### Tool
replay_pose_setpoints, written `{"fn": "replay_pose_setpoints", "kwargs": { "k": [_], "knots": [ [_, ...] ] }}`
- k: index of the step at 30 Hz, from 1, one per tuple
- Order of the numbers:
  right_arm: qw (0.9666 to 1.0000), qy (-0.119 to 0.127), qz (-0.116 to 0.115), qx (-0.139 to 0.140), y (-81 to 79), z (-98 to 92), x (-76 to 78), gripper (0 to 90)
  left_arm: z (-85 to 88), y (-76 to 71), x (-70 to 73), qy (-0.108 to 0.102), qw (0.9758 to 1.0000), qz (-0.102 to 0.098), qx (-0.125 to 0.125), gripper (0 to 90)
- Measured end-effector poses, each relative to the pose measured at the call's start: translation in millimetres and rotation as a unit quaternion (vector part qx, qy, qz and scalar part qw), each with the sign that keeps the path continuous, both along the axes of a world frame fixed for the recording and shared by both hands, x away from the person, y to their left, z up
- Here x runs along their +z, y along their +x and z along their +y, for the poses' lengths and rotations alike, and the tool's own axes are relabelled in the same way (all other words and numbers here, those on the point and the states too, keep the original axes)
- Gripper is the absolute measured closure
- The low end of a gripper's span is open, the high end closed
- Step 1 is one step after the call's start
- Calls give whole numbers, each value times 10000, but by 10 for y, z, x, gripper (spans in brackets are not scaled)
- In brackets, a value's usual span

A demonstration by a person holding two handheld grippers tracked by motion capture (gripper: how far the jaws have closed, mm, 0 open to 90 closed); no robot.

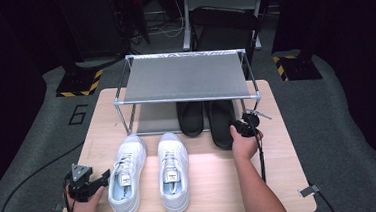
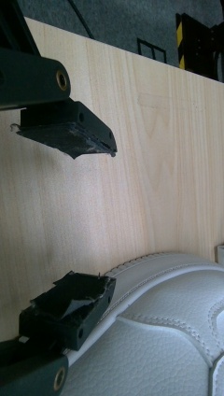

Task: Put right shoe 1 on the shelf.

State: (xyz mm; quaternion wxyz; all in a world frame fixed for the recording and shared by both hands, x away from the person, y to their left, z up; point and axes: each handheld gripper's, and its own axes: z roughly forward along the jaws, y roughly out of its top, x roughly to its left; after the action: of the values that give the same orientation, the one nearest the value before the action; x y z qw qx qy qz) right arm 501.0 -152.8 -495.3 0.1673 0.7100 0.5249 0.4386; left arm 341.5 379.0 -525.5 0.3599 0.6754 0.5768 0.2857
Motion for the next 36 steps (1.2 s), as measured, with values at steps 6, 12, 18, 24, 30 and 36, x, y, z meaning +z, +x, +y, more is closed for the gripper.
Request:
{"fn": "replay_pose_setpoints", "kwargs": {
  "k": [6,12,18,24,30,36],
  "knots": [
    [9999,-110,-9,8,67,24,-35,648,1,4,-10,-17,10000,-57,4,295],
    [9999,-111,-16,-11,107,39,-41,648,0,-2,-7,-4,10000,-22,-1,295],
    [9999,-146,-54,-41,163,61,-5,648,0,-5,-7,-34,10000,0,15,295],
    [9999,-103,-74,-117,230,108,-2,648,5,-5,-22,-57,10000,-54,51,295],
    [9995,-210,-117,-189,292,121,-47,647,28,-14,-13,-29,10000,62,10,295],
    [9992,-266,-174,-243,322,135,-65,647,30,-16,-19,-85,9999,28,64,295]
  ]
}}
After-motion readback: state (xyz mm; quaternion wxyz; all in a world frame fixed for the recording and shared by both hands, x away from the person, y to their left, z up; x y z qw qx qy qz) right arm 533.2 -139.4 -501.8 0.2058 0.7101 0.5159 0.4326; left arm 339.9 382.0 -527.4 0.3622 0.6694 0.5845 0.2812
